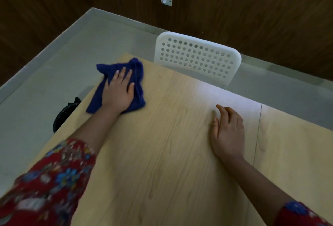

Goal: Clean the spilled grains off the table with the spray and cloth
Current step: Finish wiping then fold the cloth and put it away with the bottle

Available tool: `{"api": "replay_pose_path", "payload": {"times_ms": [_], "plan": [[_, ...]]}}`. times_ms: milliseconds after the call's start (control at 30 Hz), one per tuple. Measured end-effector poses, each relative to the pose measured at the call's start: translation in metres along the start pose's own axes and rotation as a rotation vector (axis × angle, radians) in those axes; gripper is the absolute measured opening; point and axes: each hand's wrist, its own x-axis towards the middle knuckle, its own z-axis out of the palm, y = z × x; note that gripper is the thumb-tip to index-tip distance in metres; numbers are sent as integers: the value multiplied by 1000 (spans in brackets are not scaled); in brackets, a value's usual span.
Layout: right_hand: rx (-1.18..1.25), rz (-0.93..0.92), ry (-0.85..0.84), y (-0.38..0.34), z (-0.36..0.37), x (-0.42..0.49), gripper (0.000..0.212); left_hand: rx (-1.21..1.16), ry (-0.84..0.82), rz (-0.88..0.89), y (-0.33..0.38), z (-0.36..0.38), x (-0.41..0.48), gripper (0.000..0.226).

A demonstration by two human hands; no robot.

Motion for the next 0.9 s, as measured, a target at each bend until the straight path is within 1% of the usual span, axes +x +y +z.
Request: {"api": "replay_pose_path", "payload": {"times_ms": [67, 100, 167, 200, 233, 267, 300, 400, 500, 567, 600, 633, 667, 733, 767, 867, 900], "plan": [[3, -5, 1, 1, 0, 0, 52, -22, -6, -22, 27, 0, 20, 55], [10, -4, 2, 1, -1, 0, 53, -25, -18, 19, 43, 2, 19, 55], [23, -6, 6, 2, -1, 0, 52, -6, -51, 203, 66, 8, -5, 56], [29, -10, 2, 2, -1, 0, 52, 3, -70, 296, 66, 9, -22, 56], [33, -9, 2, 1, -1, 0, 52, 4, -76, 356, 60, 9, -33, 57], [32, -5, 6, 1, -1, 0, 52, 0, -68, 368, 49, 7, -36, 57], [26, 2, 6, 2, -1, 0, 52, -10, -49, 335, 40, 6, -32, 57], [25, 1, 4, 1, -1, 0, 52, 6, 17, 84, 19, 2, 5, 59], [24, -2, 10, 2, 1, -1, 51, -18, -3, -152, 15, -1, 49, 61], [31, 8, 16, 3, 3, 0, 51, -18, -22, -220, 23, 1, 69, 62], [37, 10, 17, 3, 3, 1, 50, -13, -32, -227, 30, 2, 73, 63], [43, 10, 21, 3, 3, 1, 50, -4, -32, -206, 39, 3, 72, 63], [45, 9, 28, 1, 3, 2, 50, 0, -18, -149, 50, 5, 68, 63], [92, 11, 54, 2, 2, 2, 48, -6, -13, 21, 80, 10, 43, 62], [158, 24, 73, 2, 1, 2, 46, -16, -25, 119, 98, 15, 21, 61], [518, 141, 109, 4, -11, 0, 37, 0, -59, 431, 143, 29, -82, 61], [646, 196, 135, 7, -17, -6, 36, -9, -90, 492, 147, 30, -110, 60]]}}
